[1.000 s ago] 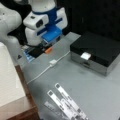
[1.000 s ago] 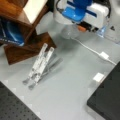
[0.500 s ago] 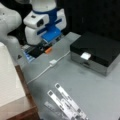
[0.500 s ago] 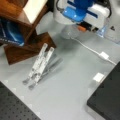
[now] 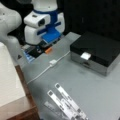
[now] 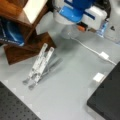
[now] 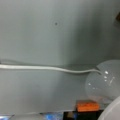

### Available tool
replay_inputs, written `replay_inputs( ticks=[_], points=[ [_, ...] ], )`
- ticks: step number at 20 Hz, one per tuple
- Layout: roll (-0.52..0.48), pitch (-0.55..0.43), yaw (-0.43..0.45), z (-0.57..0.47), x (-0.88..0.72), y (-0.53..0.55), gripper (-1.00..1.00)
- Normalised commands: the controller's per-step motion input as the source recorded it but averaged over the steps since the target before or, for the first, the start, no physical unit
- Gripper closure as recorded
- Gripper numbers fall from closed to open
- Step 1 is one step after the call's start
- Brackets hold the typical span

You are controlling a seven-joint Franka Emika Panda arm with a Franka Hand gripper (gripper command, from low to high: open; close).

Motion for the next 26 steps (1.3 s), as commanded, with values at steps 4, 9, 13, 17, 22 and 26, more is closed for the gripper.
replay_inputs(
  ticks=[4,9,13,17,22,26],
  points=[
    [-0.530,0.421,0.098,0.26,0.46,-0.09,-1.00],
    [-0.503,0.431,0.059,0.27,0.42,-0.02,-1.00],
    [-0.486,0.410,0.021,0.23,0.39,0.01,-1.00],
    [-0.436,0.362,-0.009,0.19,0.35,0.02,-1.00],
    [-0.371,0.302,-0.028,0.17,0.29,-0.04,-1.00],
    [-0.324,0.276,-0.027,0.19,0.21,-0.14,-1.00]
  ],
)
